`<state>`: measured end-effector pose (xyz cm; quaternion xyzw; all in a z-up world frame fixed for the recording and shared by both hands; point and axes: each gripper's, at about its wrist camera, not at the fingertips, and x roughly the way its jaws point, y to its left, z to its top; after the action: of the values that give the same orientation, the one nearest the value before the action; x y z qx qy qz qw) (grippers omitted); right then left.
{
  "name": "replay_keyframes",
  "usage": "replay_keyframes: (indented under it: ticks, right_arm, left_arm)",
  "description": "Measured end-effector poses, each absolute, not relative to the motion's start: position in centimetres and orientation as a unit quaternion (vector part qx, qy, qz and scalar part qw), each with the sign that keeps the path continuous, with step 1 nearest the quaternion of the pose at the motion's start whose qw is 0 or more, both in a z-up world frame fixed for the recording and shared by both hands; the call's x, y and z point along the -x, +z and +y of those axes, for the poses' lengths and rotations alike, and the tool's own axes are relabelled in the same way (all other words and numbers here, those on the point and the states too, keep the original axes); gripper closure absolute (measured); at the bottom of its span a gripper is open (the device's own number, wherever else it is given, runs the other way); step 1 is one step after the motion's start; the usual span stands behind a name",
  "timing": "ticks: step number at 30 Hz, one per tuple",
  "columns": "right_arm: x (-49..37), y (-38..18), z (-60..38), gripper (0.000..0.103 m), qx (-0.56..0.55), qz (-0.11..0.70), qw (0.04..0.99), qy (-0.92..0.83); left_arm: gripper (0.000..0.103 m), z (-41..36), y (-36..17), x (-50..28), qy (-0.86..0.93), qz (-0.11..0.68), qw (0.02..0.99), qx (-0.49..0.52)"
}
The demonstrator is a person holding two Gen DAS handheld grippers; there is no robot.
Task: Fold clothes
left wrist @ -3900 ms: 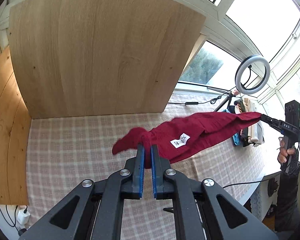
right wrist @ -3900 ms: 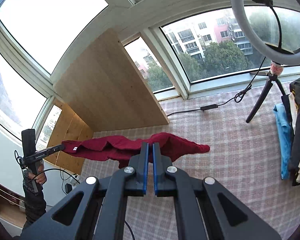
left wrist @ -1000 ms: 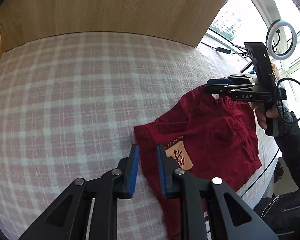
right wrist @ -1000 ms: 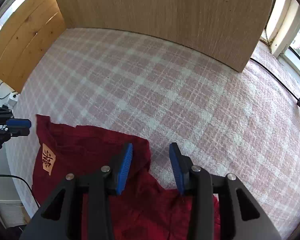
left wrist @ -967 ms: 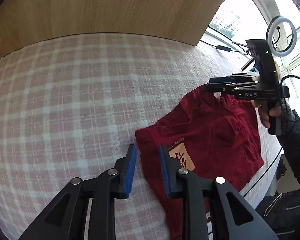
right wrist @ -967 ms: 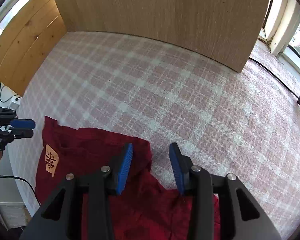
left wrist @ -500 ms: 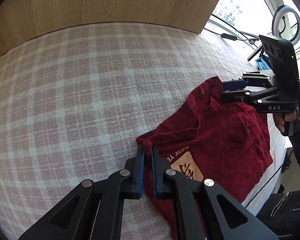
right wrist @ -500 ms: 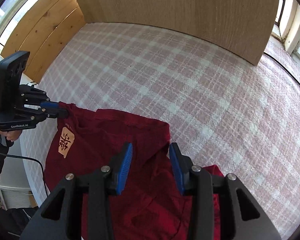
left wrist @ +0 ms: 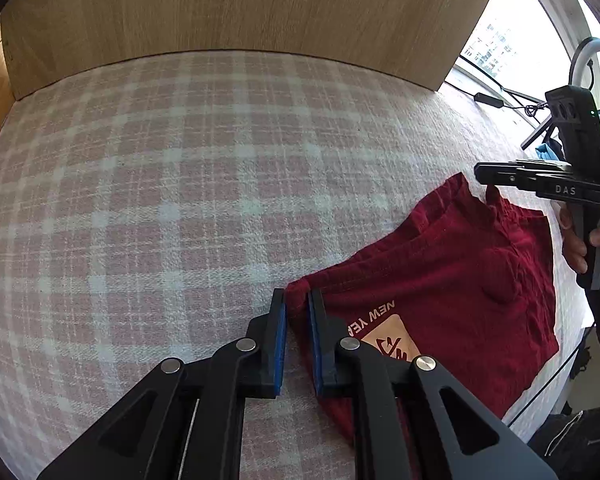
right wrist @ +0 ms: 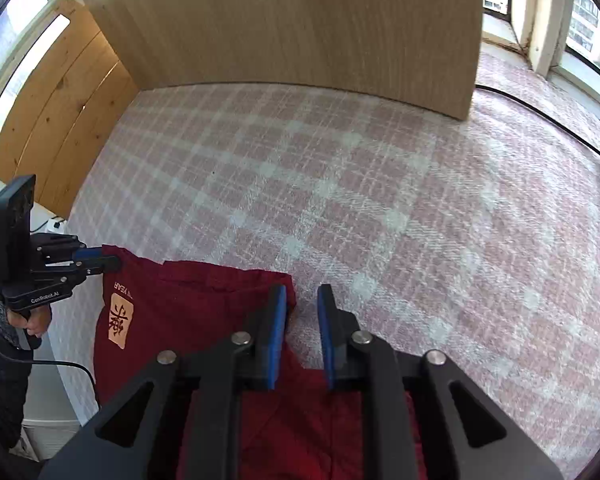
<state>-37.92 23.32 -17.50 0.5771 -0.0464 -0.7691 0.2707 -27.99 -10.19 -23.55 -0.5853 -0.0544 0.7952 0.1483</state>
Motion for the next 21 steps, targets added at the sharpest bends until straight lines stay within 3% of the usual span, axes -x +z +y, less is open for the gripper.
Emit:
replay_keyframes:
  ticks: [5, 7, 9, 12, 16, 21]
  right_arm:
    - [33.8, -12.2, 30.3, 0.083, -0.546, -0.104, 0.253, -0.792]
    - [31.1, -11.0, 33.7, 0.072, -0.542, -0.124, 0.221, -0.801]
    - [27.8, -10.4, 36.7, 0.069, -0.537, -0.144, 0.191, -0.809]
    - [23.7, -11.1, 40.6, 0.069, -0.539, -0.17, 0.145, -0.812]
    - [20.5, -14.1, 43.5, 0.069, -0.547, -0.22, 0.113, -0.799]
    - [21.9, -17.9, 43.6, 0.069, -0.549, -0.193, 0.081, -0.809]
  left_arm:
    - [0.09, -12.1, -20.6, 25.6, 0.803, -0.069, 0.151, 0.572]
    - [0.09, -12.5, -19.6, 23.9, 0.804, -0.074, 0.157, 0.569]
    - [0.09, -12.0, -18.8, 22.2, 0.801, -0.069, 0.164, 0.571]
    - [0.09, -9.8, -17.8, 19.8, 0.797, -0.047, 0.183, 0.574]
    - [0.082, -6.2, -17.9, 16.9, 0.778, -0.033, 0.218, 0.588]
    - [0.082, -2.8, -20.4, 13.4, 0.749, -0.046, 0.241, 0.616]
